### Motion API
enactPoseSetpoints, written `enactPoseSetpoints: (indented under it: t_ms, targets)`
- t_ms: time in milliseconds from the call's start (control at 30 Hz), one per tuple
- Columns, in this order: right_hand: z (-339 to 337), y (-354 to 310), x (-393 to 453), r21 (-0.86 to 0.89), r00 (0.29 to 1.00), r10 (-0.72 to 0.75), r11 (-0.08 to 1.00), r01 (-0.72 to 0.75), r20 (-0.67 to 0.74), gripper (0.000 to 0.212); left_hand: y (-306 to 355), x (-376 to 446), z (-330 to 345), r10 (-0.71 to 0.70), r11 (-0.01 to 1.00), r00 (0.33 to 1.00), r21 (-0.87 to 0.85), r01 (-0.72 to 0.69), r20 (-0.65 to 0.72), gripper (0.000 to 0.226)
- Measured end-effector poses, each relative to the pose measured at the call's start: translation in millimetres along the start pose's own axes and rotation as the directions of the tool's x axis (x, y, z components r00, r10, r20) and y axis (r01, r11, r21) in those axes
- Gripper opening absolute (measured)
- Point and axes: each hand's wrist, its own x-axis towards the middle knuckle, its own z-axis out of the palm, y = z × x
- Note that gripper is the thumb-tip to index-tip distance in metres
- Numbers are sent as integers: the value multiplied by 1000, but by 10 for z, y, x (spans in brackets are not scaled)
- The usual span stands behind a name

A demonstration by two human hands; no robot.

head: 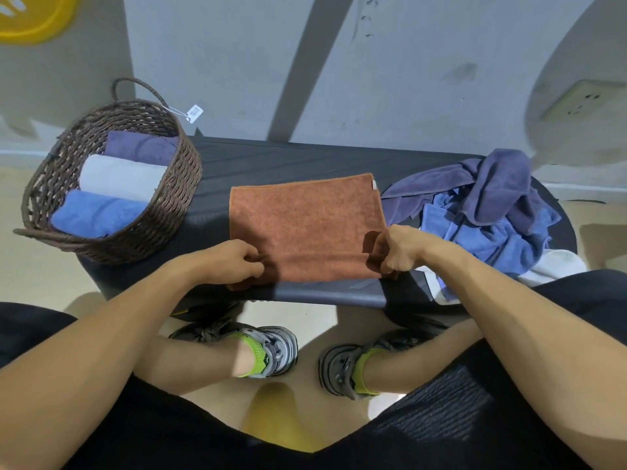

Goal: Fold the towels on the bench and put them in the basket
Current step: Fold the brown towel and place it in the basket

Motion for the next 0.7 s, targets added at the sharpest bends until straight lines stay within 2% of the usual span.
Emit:
enactPoseSetpoints:
  t_ms: [100, 167, 267, 400, 500, 533, 600, 667, 700]
  targets:
    - [-72, 32, -29, 69, 998, 12, 998, -16, 54, 9, -12, -18, 19, 90, 996, 995, 29, -89, -38, 31]
    - [-133, 80, -80, 155, 998, -8, 988, -2, 63, 13, -29, -56, -41, 128, 990, 992, 59, -127, -11, 28]
    - [-210, 151, -140, 222, 996, -90, 971, 85, 14, 16, -64, -68, -128, 126, 992, 992, 16, -127, 16, 19]
    - [-232, 171, -133, 555, 987, -150, 817, 158, -61, 14, -129, -75, -265, 93, 988, 995, -124, -88, 30, 10]
    - [-220, 196, -82, 671, 984, -127, 719, 180, -128, 6, -214, -75, -354, 49, 988, 998, -143, -54, -39, 9]
    - [-204, 199, -61, 688, 980, -106, 700, 193, -168, 5, -238, -60, -351, 31, 973, 996, -226, -50, -87, 11]
    - [-143, 198, 3, 708, 964, -60, 667, 232, -259, 13, -232, -32, -294, -48, 854, 983, -517, -52, -178, 13]
    - [-62, 181, 46, 742, 955, -30, 622, 249, -295, 18, -178, -8, -173, -151, 640, 968, -766, -60, -202, 12]
    - [-28, 178, 59, 764, 962, -22, 602, 230, -272, 18, -155, -2, -109, -198, 559, 962, -828, -48, -190, 11]
